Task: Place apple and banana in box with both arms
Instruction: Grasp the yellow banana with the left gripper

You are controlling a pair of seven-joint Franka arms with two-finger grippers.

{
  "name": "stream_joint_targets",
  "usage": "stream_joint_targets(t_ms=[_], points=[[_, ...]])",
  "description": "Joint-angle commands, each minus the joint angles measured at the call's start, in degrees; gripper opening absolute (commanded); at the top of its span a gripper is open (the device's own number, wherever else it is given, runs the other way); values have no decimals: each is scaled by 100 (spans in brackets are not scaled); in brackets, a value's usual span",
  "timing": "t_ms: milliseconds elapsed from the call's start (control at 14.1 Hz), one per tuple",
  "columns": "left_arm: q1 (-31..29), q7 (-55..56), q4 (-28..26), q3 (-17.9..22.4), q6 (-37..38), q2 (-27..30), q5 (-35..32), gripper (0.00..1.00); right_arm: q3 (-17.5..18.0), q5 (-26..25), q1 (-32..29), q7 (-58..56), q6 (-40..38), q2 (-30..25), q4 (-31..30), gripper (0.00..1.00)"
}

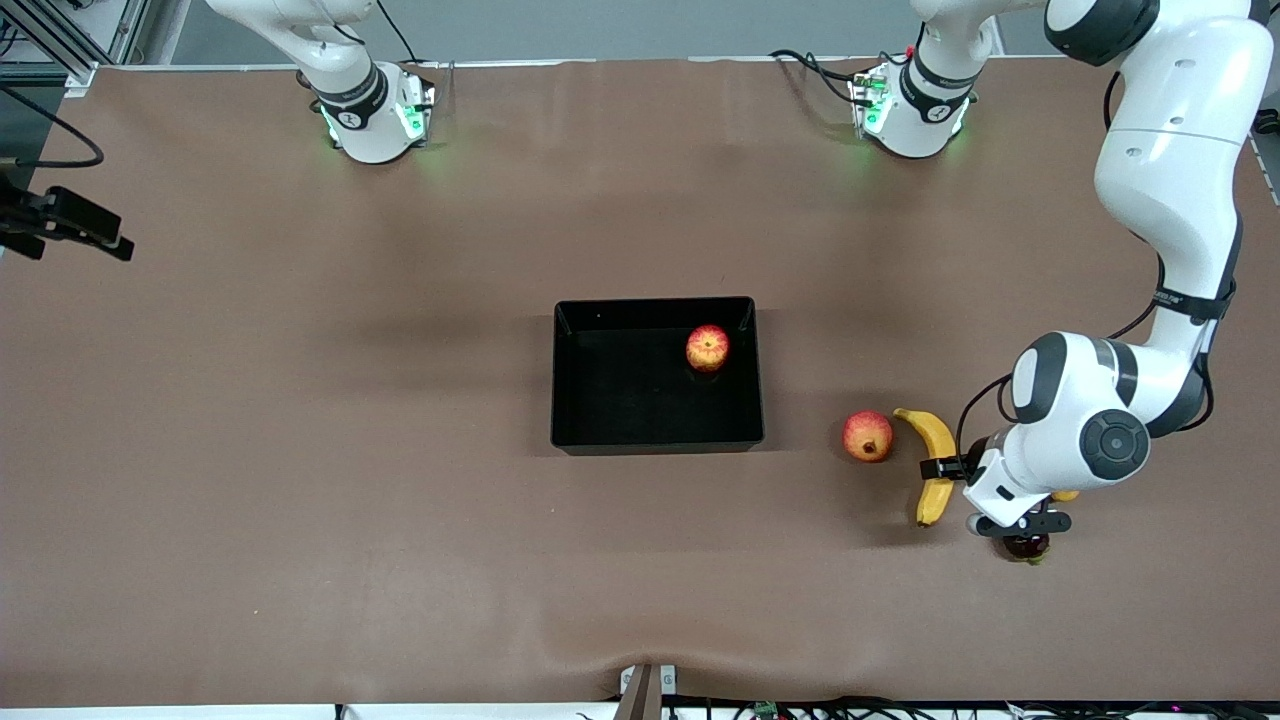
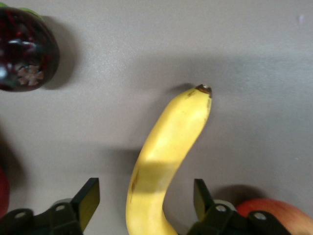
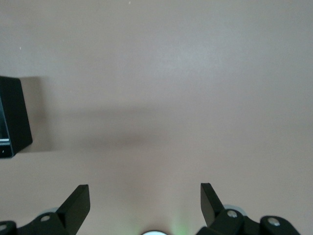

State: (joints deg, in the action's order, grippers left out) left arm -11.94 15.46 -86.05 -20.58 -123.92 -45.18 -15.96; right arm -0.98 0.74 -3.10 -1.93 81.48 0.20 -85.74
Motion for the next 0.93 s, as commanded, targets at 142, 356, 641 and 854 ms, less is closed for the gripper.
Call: stream_joint_targets(t_ms=[142,356,641,854], points=[[-81,-43,-272,28,-616,-193,-338,37,-16,49,-42,-36,-159,-2,286,100],[-124,-157,-360,28,-599,-53,-347,0,-7,58,-7,-27,-133,6,286,100],[-221,-561,-361,-51,-74,623,-355,0,10,67,29,-18,-106,24,286,100],[-177,-518,-334,-366,507,1177,-347,0,19,84,29,-27,-106,59,286,100]])
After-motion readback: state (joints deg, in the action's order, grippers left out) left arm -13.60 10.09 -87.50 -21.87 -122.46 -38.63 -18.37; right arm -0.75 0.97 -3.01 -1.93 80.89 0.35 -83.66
